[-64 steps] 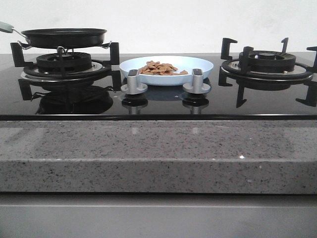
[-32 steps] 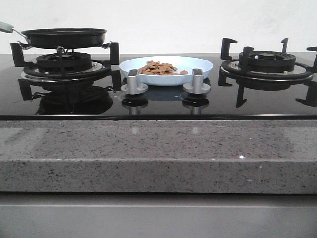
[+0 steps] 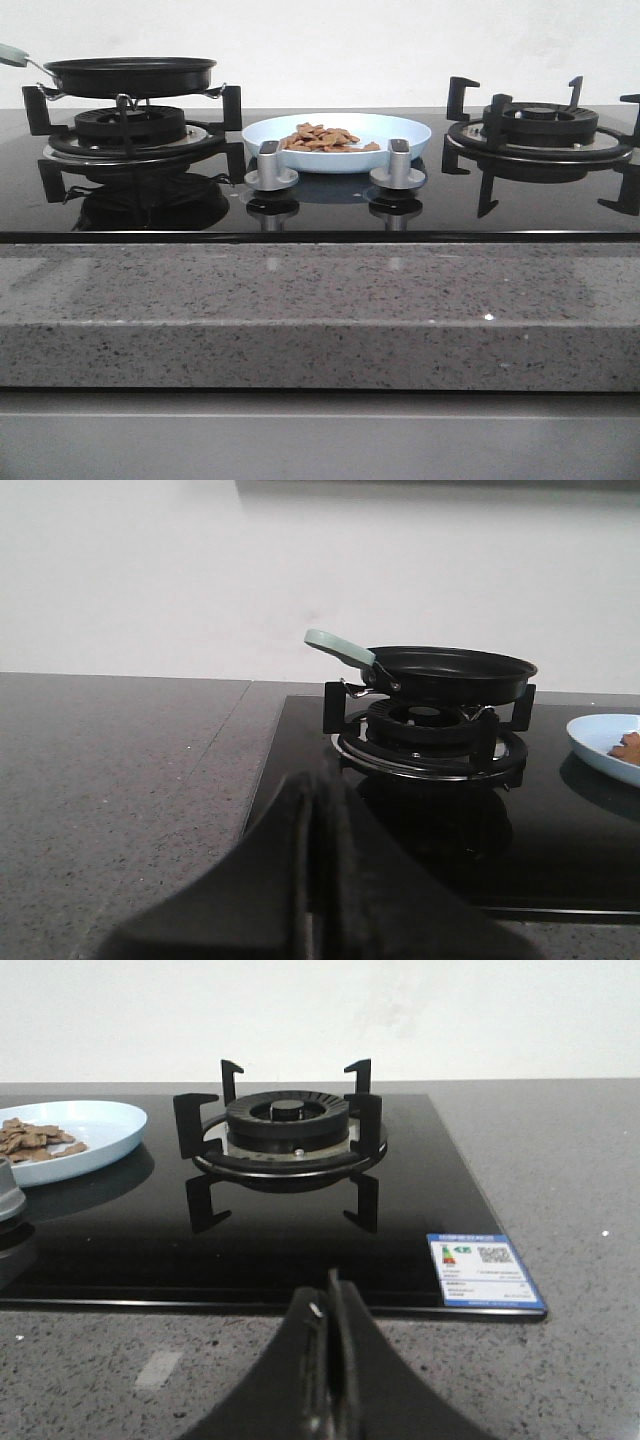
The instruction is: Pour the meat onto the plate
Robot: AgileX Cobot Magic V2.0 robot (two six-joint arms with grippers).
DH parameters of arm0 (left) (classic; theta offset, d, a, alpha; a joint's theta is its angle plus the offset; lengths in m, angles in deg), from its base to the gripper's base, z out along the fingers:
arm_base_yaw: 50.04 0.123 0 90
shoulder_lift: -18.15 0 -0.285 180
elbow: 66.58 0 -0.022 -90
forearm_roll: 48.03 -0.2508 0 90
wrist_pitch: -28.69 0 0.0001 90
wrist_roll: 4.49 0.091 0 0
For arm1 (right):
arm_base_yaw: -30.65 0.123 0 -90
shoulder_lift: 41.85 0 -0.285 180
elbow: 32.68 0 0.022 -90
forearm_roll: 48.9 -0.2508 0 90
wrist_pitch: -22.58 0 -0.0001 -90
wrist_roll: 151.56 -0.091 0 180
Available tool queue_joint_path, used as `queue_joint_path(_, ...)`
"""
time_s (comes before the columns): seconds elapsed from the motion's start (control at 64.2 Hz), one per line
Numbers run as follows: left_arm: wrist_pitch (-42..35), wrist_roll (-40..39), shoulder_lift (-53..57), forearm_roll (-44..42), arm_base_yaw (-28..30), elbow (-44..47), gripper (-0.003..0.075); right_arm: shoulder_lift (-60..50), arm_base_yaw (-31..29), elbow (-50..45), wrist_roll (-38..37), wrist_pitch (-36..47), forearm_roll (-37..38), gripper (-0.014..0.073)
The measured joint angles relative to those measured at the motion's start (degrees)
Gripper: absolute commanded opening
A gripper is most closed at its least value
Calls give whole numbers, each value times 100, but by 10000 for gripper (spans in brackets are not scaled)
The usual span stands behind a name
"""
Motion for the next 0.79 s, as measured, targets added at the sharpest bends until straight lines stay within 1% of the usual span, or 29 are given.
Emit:
queue_joint_path(0.109,0,0,0,0,0,0,-20,0,0,0,-349,66,214,-69)
queue_joint_path(0.203,0,0,0,0,0,0,-20,0,0,0,-488,138,272,-69)
queue_joint_path(0.389,0,0,0,0,0,0,-20,0,0,0,-545,310,404,-69)
queue_joint_path(0.795,0,0,0,0,0,0,-20,0,58,0,-566,363,442,-69)
